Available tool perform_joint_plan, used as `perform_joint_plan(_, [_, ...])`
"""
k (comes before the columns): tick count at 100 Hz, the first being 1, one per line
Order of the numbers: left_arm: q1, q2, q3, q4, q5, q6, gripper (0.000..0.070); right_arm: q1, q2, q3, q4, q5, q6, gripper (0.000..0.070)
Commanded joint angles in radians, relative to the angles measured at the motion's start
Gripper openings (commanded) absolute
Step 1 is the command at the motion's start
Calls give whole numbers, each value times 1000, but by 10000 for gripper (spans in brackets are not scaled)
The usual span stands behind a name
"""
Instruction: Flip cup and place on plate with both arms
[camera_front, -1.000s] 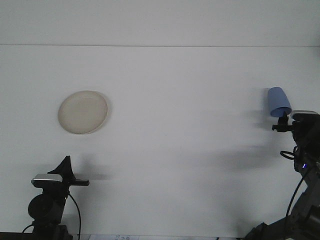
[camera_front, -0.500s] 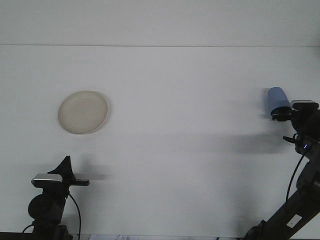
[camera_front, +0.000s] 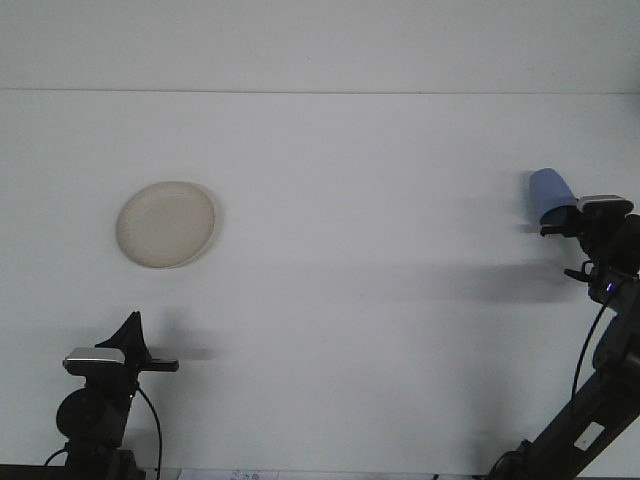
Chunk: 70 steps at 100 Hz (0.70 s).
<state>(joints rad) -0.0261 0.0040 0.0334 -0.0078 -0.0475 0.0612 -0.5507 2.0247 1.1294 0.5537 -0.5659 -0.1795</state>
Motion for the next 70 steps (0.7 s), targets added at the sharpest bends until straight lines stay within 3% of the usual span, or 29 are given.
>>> perform_joint_plan(1, [2,-1,-19,10,0,-2,15,-4,-38,17,-17,-15,93,0])
perform_joint_plan(19, [2,-1,-19,10,0,-2,15,13,-214,17,-209,2,204,0])
perform_joint_plan(35, [2,-1,-19,10,0,-2,15,85,-426,17,-444,137,338,0])
perform_joint_plan(51, [2,-1,-19,10,0,-2,15,212,-645,45,-772,200,337,0])
perform_joint_plan(70, [2,-1,-19,10,0,-2,15,486,-757,186,-1278,238,248,0])
